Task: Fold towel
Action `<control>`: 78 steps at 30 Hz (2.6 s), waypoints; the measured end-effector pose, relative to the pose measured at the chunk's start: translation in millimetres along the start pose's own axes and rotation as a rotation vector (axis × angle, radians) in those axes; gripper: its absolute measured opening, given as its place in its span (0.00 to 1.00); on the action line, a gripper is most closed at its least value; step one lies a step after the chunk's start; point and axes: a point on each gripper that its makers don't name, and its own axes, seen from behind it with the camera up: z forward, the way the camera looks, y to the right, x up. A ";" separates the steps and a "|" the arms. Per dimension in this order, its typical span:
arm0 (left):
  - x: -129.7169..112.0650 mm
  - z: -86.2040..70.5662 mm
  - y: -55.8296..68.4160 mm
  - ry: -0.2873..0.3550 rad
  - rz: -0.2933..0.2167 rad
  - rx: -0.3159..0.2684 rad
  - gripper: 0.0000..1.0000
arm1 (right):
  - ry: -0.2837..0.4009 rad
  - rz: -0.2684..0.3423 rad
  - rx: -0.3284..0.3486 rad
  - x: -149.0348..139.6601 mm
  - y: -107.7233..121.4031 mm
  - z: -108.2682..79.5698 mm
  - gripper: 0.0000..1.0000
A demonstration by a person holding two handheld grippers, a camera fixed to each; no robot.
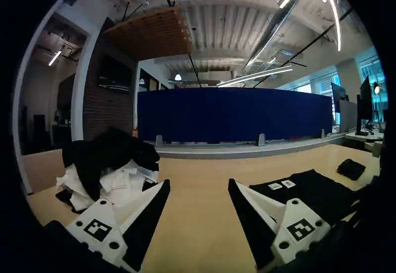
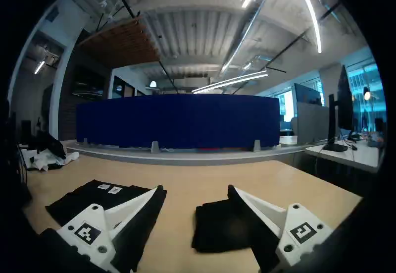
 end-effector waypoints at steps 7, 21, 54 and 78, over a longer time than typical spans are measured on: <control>0.1 -0.9 -0.1 0.000 0.000 0.000 0.87 | 0.000 0.001 0.010 0.9 -3.1 -0.6 1.00; 2.7 -0.3 0.3 0.002 -0.001 -0.009 0.87 | -0.005 -0.004 0.007 0.0 -1.1 1.6 1.00; 167.4 4.5 8.2 0.011 -0.001 -0.035 0.87 | 0.011 0.024 -0.038 181.2 5.3 -15.8 1.00; 184.2 -16.4 60.5 -0.139 0.087 -0.208 0.87 | -0.118 -0.016 0.150 199.3 -16.0 -16.5 1.00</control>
